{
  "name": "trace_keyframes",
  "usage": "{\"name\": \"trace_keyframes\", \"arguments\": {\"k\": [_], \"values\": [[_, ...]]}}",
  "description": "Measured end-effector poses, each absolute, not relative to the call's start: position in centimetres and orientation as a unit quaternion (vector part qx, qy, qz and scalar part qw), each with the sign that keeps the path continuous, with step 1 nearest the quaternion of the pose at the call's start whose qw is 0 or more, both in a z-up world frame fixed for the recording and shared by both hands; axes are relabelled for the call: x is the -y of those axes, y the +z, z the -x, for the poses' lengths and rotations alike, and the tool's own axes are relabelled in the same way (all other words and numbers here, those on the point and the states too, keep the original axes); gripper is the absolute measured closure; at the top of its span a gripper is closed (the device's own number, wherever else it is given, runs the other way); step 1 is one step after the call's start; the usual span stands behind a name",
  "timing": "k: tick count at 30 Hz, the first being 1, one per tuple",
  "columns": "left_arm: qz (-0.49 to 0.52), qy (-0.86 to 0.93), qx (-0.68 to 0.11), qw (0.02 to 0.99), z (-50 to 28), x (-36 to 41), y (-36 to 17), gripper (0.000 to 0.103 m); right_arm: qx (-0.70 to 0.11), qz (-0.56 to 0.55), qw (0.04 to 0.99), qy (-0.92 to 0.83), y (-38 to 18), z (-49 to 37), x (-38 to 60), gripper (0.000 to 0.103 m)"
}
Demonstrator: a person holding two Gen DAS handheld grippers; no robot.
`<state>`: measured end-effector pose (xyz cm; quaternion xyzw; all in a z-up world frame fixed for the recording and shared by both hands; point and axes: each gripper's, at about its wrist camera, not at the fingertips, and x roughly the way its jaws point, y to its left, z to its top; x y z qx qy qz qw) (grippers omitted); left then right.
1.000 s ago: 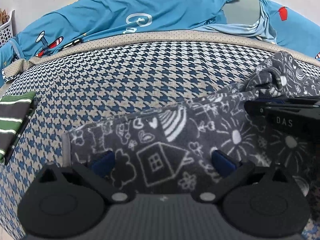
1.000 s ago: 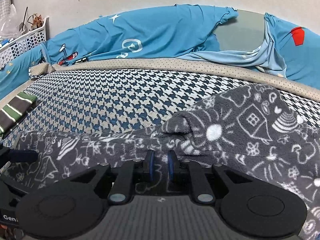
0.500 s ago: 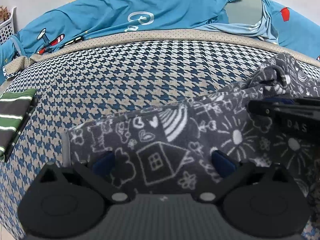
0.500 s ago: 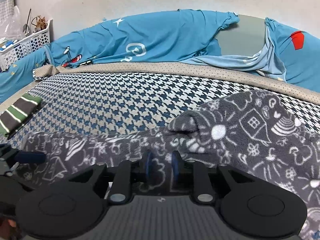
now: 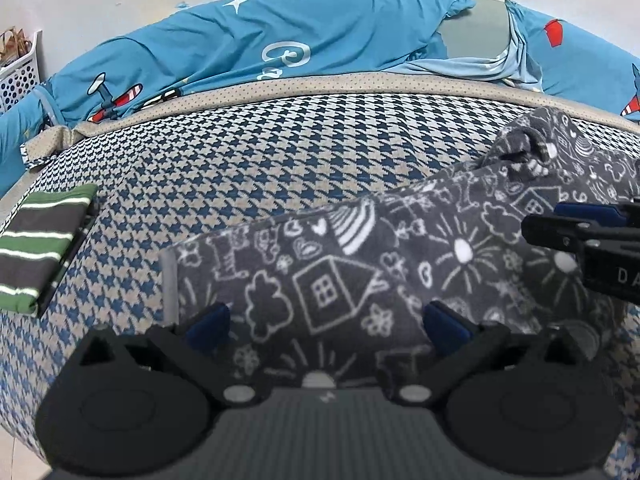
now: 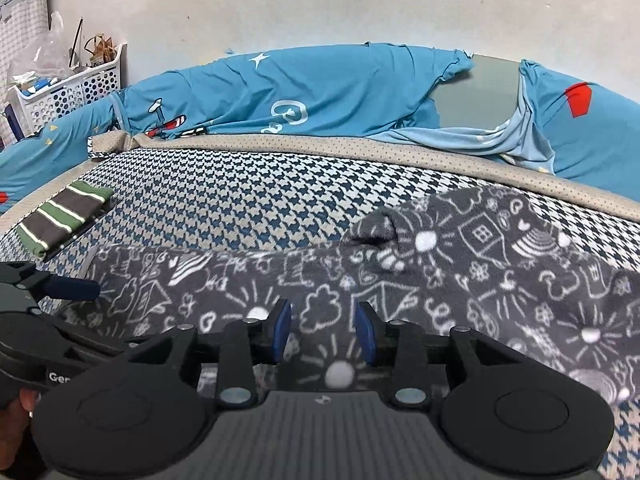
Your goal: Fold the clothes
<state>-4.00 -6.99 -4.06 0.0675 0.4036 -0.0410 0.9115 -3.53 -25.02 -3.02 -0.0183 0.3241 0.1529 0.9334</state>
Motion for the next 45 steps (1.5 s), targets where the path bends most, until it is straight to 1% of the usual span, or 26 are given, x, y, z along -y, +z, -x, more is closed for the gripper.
{"name": "trace_keyframes", "arguments": {"k": [4, 6, 17, 35, 45], "values": [[-0.057, -0.038, -0.404, 0.912, 5.0, 6.3, -4.0, 0.000, -0.321, 0.022, 0.933, 0.158, -3.0, 4.6, 24.9, 0.066], [-0.049, -0.035, -0.404, 0.913, 5.3, 6.0, -4.1, 0.000, -0.320, 0.026, 0.934, 0.160, -2.9, 5.2, 24.7, 0.063], [-0.045, -0.030, -0.414, 0.909, 5.8, 5.9, -4.5, 0.000, -0.317, 0.033, 0.933, 0.168, -2.9, 6.9, 24.2, 0.060], [-0.056, -0.032, -0.414, 0.908, 5.6, 6.5, -5.5, 0.000, -0.330, 0.034, 0.930, 0.160, -3.3, 6.4, 24.3, 0.059], [-0.055, -0.044, -0.411, 0.909, 6.4, 5.8, -4.4, 0.000, -0.328, 0.028, 0.930, 0.164, -3.1, 7.6, 23.9, 0.059]]}}
